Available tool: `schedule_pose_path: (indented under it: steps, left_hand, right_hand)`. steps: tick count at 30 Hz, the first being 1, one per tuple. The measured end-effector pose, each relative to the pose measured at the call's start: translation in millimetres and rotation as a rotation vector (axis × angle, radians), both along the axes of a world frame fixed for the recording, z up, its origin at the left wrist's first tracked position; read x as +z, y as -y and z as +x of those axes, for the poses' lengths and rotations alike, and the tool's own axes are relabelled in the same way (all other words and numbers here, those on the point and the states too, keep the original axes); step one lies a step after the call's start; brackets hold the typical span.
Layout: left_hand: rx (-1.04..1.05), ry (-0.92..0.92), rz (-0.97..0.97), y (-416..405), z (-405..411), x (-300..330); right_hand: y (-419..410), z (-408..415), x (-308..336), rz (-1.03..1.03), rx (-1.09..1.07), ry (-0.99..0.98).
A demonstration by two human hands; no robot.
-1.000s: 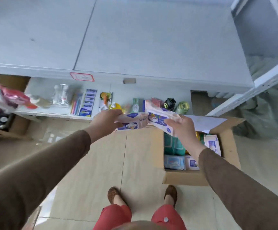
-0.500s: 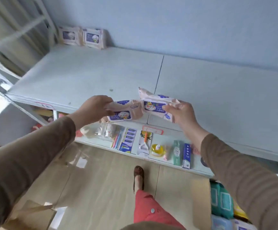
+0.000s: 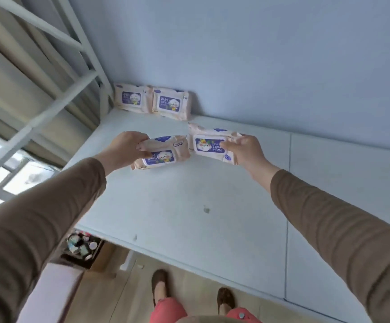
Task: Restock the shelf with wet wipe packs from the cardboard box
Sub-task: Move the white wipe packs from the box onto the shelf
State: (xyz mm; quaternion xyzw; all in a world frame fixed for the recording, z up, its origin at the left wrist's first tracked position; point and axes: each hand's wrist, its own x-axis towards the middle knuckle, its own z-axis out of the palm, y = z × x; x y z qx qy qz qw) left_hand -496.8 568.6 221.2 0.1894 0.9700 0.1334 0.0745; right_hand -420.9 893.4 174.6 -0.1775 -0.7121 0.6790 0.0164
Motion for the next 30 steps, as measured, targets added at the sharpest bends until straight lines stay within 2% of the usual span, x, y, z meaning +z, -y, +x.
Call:
schedule_pose_path:
  steps: [8, 16, 18, 20, 24, 27, 30]
  left_hand:
    - [-0.065, 0.056, -0.045, 67.7, -159.5, -2.4]
    - [-0.213, 0.101, -0.038, 75.2, -269.1, -10.4]
    - [-0.178, 0.073, -0.003, 76.5, -284.6, -21.3]
    - [-0.155, 0.019, -0.015, 79.5, -293.9, -31.8]
    - [-0.255, -0.251, -0.055, 80.9, -291.6, -39.0]
    - [-0.351, -0.304, -0.082, 83.9, -287.2, -44.2]
    - [-0.31, -0.331, -0.144, 86.1, -288.4, -57.3]
  right_hand:
    - [74.9, -128.3, 1.7, 0.034, -0.069, 0.104]
    - [112.5, -201.0, 0.5, -0.001, -0.12, 0.161]
    - [118.5, -210.7, -1.7, 0.02, -0.164, 0.153]
    - [127.5, -216.3, -4.7, 0.127, -0.208, 0.12]
    - [150.8, -210.7, -20.1, 0.395, -0.385, 0.067]
    - [164.4, -204.5, -38.5, 0.424, -0.441, 0.035]
    - [169.3, -207.6, -44.4, 0.459, -0.474, 0.027]
